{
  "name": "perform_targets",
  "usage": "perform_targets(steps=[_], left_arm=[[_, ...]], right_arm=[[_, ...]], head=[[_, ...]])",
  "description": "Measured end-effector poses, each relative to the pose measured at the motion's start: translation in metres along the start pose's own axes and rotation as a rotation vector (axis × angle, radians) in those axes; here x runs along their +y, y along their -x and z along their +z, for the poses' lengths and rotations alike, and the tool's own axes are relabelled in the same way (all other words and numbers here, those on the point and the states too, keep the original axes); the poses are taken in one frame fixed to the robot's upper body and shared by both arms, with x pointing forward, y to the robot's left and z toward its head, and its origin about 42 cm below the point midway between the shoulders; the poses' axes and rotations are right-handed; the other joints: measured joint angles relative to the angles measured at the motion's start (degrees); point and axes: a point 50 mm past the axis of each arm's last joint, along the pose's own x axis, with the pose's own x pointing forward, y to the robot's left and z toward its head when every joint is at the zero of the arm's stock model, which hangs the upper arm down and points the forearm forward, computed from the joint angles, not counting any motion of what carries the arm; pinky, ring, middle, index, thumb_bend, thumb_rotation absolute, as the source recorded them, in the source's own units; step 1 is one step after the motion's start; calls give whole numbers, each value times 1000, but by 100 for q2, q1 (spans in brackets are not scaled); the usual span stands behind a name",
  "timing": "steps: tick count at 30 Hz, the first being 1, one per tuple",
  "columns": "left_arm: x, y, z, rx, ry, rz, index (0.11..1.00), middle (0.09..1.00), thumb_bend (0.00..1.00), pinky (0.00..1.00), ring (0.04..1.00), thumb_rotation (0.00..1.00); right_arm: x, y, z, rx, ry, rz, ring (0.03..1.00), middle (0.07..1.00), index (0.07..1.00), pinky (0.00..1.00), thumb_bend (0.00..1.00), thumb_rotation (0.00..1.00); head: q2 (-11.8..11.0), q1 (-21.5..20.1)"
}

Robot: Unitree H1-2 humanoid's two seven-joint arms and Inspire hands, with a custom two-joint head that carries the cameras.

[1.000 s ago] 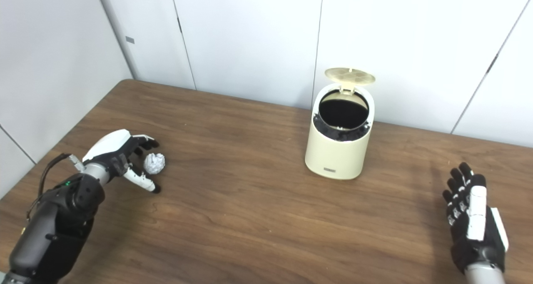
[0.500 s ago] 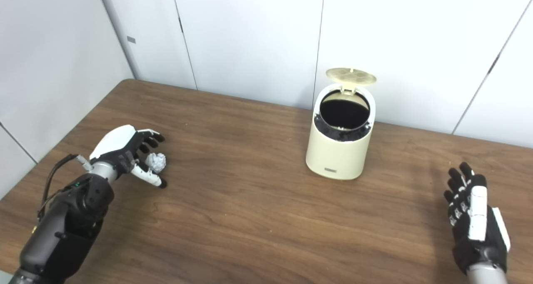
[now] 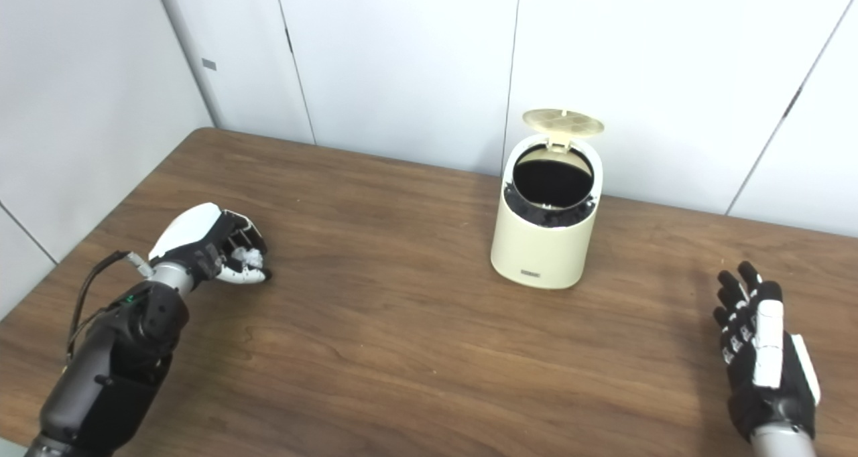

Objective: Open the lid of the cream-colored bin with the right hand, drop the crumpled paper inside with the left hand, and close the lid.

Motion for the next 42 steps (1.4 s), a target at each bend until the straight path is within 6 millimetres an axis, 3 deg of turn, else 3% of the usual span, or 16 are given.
perform_targets(steps=[19, 24, 31, 36, 42], left_arm=[[0, 2, 4, -6, -41, -11, 454, 523, 500, 437, 455, 0], [6, 7, 13, -44, -28, 28, 473, 504, 502, 405, 420, 0], [15, 19, 41, -152, 1, 77, 474, 499, 502, 473, 449, 0], [24, 23, 71, -262, 6, 113, 482, 500, 502, 447, 427, 0], [29, 20, 89, -322, 0, 118, 516, 473, 498, 372, 379, 0]], right_arm=[[0, 0, 0, 6, -18, 17, 978, 928, 967, 1000, 580, 1000], [0, 0, -1, 9, -19, 18, 976, 925, 960, 1000, 554, 1000], [0, 0, -3, 13, -21, 20, 977, 930, 965, 1000, 539, 1000], [0, -1, -5, 6, -24, 27, 978, 936, 967, 1000, 545, 1000], [3, -6, -14, -24, -46, 36, 995, 946, 981, 1000, 552, 1000]], head=[[123, 18], [141, -44], [88, -123], [35, -281], [-26, -641]])
